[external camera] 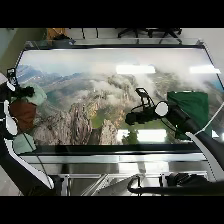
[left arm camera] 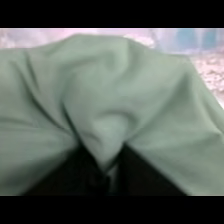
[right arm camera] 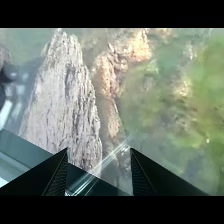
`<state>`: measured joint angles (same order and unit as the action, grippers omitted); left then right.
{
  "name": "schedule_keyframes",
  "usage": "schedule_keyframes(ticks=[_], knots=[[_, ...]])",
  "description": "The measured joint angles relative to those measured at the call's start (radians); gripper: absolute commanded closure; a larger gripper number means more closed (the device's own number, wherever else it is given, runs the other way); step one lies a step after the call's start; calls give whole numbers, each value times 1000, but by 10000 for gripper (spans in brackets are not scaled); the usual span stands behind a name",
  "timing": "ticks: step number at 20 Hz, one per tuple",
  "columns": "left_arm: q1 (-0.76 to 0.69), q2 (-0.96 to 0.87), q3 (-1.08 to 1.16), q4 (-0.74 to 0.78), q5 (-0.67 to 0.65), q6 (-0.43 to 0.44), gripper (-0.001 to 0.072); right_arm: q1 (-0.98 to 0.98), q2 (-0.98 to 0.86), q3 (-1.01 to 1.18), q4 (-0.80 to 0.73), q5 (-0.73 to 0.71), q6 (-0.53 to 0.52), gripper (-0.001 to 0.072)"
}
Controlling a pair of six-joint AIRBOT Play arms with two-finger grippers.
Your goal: Fold the shirts.
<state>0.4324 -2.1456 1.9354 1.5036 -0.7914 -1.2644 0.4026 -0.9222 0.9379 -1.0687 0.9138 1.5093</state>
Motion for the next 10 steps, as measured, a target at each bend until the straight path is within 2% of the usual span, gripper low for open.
schedule_keyframes(ticks=[3,4,5,8,9,10], knots=[[-13,-23,81,0,-115,-14,694,0,-7,0,8,2,0,290],[-26,-11,105,-5,-166,-25,694,0,-8,0,12,4,0,369],[-42,15,123,-18,-183,-33,694,0,-9,0,12,5,0,494],[-107,165,158,-100,-178,-44,694,-2,-10,3,16,9,0,494],[-133,216,161,-134,-185,-45,694,-4,-10,9,16,9,8,534],[-163,280,163,-174,-202,-47,694,-10,-10,18,16,14,8,690]])
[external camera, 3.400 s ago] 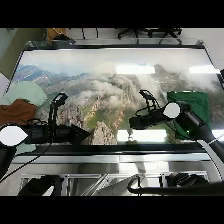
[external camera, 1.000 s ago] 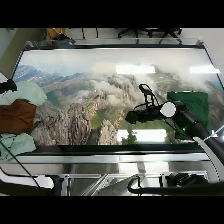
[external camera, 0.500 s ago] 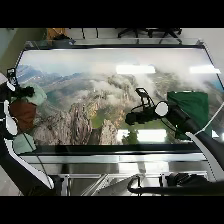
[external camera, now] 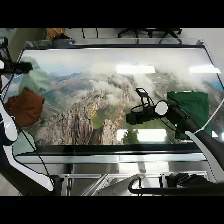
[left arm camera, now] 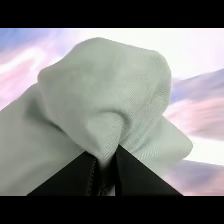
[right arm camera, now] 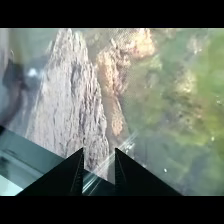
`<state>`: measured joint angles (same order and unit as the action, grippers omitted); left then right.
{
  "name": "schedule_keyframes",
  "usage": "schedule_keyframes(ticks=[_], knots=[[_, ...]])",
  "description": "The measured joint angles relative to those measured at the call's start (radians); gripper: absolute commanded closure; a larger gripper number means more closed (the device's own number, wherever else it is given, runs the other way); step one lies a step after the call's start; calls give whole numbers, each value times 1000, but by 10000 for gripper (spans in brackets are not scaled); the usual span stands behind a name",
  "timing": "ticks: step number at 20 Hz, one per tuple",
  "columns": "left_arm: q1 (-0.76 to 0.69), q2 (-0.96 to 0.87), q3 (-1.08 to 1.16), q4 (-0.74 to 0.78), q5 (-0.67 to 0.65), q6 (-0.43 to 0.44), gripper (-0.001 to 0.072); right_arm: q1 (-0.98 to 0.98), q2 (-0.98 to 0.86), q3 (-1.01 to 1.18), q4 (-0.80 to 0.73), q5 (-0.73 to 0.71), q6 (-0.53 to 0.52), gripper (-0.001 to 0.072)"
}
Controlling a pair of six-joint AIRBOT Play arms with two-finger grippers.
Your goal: Fold the shirts.
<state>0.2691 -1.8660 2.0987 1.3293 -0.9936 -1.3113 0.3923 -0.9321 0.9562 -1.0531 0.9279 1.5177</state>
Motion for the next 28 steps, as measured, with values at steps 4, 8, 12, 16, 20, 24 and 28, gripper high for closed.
schedule_keyframes(ticks=[4,8,12,16,20,24,28], knots=[[-127,240,-80,-133,-93,-5,694,-56,25,50,0,41,-2,698],[-295,427,-234,-217,-201,-16,693,-140,92,72,-1,106,-25,692],[-522,533,-463,-248,-239,-36,694,-197,138,78,-2,149,-35,682],[-717,551,-658,-258,-163,-48,686,-216,139,79,-1,172,-39,425],[-777,523,-691,-257,-161,-64,21,-221,126,79,-1,183,-39,206],[-680,515,-629,-214,-325,-69,22,-222,117,76,-2,219,-55,208],[-506,557,-764,-187,-396,-72,22,-222,106,49,-17,227,-81,208]])
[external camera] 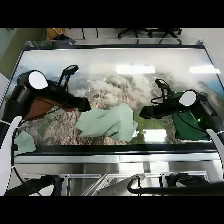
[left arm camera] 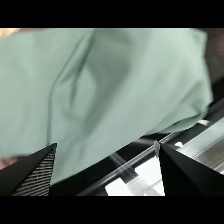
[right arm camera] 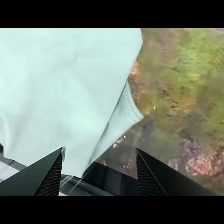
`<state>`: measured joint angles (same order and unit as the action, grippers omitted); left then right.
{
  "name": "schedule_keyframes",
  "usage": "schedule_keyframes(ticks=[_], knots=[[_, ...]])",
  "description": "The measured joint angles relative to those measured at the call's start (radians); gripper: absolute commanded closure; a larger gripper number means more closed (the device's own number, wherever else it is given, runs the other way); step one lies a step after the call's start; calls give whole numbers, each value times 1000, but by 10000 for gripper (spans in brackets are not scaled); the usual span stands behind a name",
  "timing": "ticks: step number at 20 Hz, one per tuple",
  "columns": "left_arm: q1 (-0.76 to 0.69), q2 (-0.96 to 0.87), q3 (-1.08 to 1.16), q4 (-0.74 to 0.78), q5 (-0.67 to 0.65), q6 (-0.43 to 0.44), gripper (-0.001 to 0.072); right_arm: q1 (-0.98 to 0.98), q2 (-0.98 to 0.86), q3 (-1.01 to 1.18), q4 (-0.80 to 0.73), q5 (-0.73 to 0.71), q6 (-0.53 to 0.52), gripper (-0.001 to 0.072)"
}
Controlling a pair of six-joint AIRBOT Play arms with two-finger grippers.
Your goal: Fold the shirts.
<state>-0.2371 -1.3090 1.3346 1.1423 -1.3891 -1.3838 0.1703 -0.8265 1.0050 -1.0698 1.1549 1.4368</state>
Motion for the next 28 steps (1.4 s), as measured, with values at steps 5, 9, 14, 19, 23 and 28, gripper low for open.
schedule_keyframes(ticks=[5,9,14,19,23,28], knots=[[154,26,-338,-112,144,77,22,1,-72,-16,23,3,-37,208],[186,-30,-507,-288,214,200,22,18,-164,-19,136,3,-124,207],[183,-103,-581,-473,238,323,509,60,-294,-19,265,0,-251,213],[138,-122,-584,-523,243,369,692,70,-356,-17,383,8,-373,698],[143,-53,-494,-534,236,372,693,47,-334,13,450,25,-430,698],[172,80,-339,-484,191,318,693,-18,-280,48,452,30,-438,235]])
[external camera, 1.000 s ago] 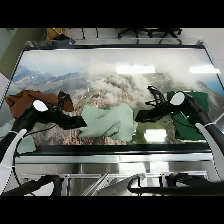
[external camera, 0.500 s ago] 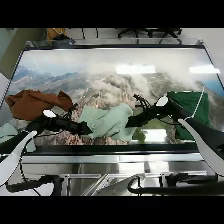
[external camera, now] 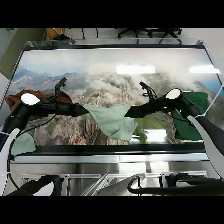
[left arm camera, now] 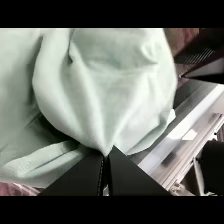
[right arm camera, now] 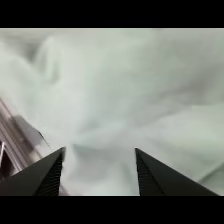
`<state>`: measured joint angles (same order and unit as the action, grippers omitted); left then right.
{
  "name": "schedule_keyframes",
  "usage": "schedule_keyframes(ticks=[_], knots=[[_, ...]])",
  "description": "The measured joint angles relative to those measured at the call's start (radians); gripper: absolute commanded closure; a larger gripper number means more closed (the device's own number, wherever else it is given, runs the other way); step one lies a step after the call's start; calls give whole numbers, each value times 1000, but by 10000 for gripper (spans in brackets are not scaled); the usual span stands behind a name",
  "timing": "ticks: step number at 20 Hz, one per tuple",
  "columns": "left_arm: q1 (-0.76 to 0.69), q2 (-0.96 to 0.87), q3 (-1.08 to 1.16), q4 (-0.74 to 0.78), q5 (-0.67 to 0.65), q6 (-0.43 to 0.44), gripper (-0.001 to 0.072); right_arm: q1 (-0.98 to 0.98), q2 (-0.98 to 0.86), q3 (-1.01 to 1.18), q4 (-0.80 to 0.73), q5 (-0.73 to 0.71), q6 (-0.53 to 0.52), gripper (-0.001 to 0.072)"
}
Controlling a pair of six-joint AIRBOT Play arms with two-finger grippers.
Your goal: Fold the shirts.
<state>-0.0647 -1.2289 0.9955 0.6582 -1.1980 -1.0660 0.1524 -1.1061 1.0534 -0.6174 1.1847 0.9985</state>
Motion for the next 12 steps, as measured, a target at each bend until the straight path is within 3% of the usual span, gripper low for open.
schedule_keyframes(ticks=[6,12], knots=[[8,60,49,162,-40,-52,693,-27,-50,-9,-113,-5,71,232],[7,68,56,203,-37,-59,693,9,-162,-12,29,-15,23,233]])
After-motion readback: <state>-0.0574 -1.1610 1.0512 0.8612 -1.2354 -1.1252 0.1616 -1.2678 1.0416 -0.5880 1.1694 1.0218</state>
